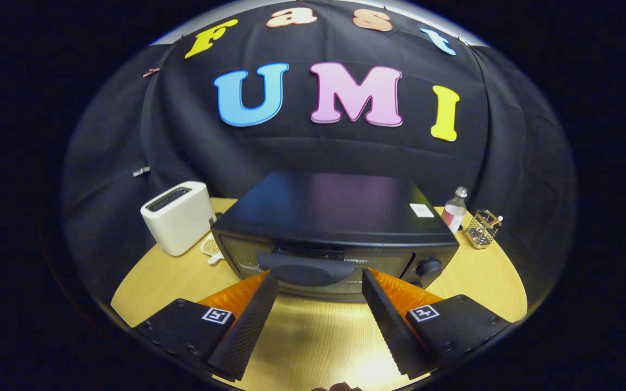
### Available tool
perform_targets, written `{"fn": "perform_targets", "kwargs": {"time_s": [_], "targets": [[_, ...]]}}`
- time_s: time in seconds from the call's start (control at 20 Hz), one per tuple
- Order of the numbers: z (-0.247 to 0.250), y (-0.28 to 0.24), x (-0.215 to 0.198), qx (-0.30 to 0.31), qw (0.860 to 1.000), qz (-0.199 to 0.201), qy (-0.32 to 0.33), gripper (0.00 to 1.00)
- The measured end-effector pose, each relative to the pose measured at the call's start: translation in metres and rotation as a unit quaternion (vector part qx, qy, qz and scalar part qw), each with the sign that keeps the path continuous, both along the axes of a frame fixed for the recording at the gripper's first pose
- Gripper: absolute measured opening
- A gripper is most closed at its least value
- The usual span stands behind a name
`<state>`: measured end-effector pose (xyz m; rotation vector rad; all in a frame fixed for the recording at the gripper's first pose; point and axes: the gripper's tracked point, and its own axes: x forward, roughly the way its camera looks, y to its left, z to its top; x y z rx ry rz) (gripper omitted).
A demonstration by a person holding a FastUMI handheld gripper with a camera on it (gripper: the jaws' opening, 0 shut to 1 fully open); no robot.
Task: Open the toaster oven, put the food inside, and close the toaster oven door.
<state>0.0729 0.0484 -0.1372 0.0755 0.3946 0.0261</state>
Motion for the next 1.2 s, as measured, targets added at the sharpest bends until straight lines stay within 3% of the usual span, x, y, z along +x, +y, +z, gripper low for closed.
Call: {"fn": "perform_targets", "kwargs": {"time_s": [0.25, 0.55, 0.75, 1.2], "targets": [[0.061, -0.026, -0.025, 0.003, 0.998, -0.017, -0.061, 1.00], [0.131, -0.084, -0.067, 0.022, 0.989, -0.079, -0.119, 1.00], [0.151, -0.111, -0.093, 0.015, 0.983, -0.116, -0.144, 1.00], [0.199, -0.100, -0.081, 0.019, 0.978, -0.100, -0.180, 0.99]]}}
